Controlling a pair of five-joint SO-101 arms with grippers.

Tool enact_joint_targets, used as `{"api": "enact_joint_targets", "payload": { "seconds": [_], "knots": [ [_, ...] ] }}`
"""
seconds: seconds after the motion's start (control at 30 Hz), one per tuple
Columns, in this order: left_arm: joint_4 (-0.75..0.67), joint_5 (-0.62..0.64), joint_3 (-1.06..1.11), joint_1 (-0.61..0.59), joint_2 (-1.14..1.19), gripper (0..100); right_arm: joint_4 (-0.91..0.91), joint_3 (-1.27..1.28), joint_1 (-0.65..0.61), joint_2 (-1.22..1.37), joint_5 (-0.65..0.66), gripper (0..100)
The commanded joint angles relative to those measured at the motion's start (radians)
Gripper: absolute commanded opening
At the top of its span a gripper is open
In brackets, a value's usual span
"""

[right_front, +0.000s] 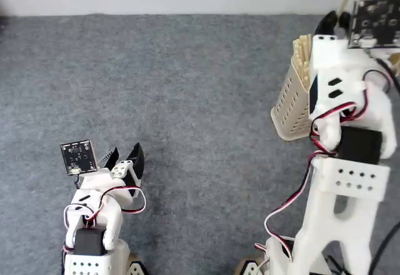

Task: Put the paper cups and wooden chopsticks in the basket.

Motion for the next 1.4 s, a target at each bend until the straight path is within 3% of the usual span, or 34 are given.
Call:
{"api": "enact_joint_targets", "payload": {
  "seconds": [0.0,0.23,0.47,0.9,1.13,1.37],
  "knots": [
    [0.002,-0.006,-0.007,0.000,-0.009,19,0.013,0.002,0.002,0.001,-0.012,1.4],
    [0.002,-0.006,-0.007,0.000,-0.009,19,0.107,-0.011,0.002,-0.008,-0.011,17.9],
    [0.002,-0.006,-0.007,0.000,-0.009,19,0.194,-0.064,-0.007,-0.119,-0.012,14.3],
    [0.002,-0.006,-0.007,0.000,-0.011,19,0.591,-0.060,-0.223,-0.372,-0.020,2.9],
    [0.002,-0.006,-0.007,0.000,-0.011,18,0.825,-0.060,-0.226,-0.377,-0.252,0.8],
    [0.021,-0.006,-0.007,0.000,-0.012,18,1.050,-0.060,-0.223,-0.378,-0.290,0.8]
  ]
}}
